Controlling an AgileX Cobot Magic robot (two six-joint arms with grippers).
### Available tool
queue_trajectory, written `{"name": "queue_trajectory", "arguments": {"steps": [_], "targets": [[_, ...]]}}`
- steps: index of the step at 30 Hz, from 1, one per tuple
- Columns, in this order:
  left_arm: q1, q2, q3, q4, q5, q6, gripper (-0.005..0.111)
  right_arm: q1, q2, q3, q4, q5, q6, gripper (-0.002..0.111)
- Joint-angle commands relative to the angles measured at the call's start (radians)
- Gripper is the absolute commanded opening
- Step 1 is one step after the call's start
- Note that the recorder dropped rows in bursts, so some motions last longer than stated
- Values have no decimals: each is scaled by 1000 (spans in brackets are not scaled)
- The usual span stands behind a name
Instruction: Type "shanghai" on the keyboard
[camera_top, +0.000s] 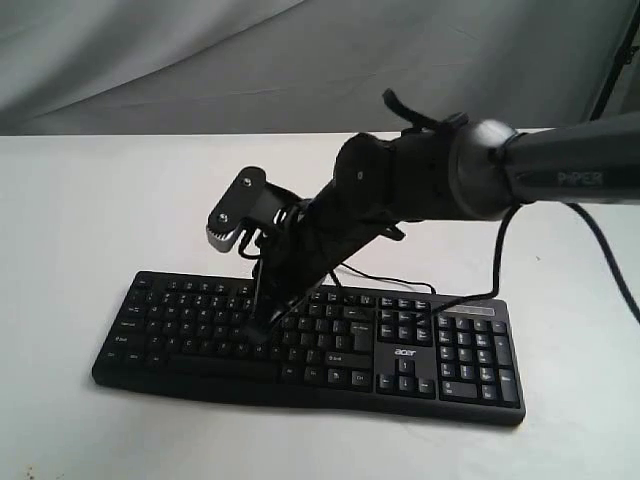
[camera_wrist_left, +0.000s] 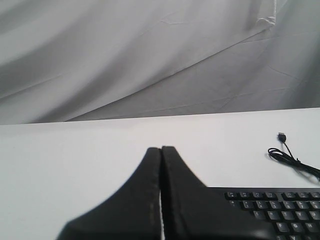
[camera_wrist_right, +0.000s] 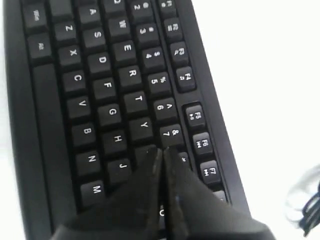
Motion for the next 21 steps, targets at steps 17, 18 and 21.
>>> {"name": "queue_trajectory", "arguments": {"steps": [17, 18, 21], "targets": [[-6, -2, 2, 0, -6, -3, 0, -2, -747, 546, -131, -348, 274, 0], [-6, -2, 2, 0, -6, -3, 0, -2, -775, 558, -131, -349, 274, 0], [-6, -2, 2, 0, -6, -3, 0, -2, -857, 565, -131, -346, 274, 0]]}}
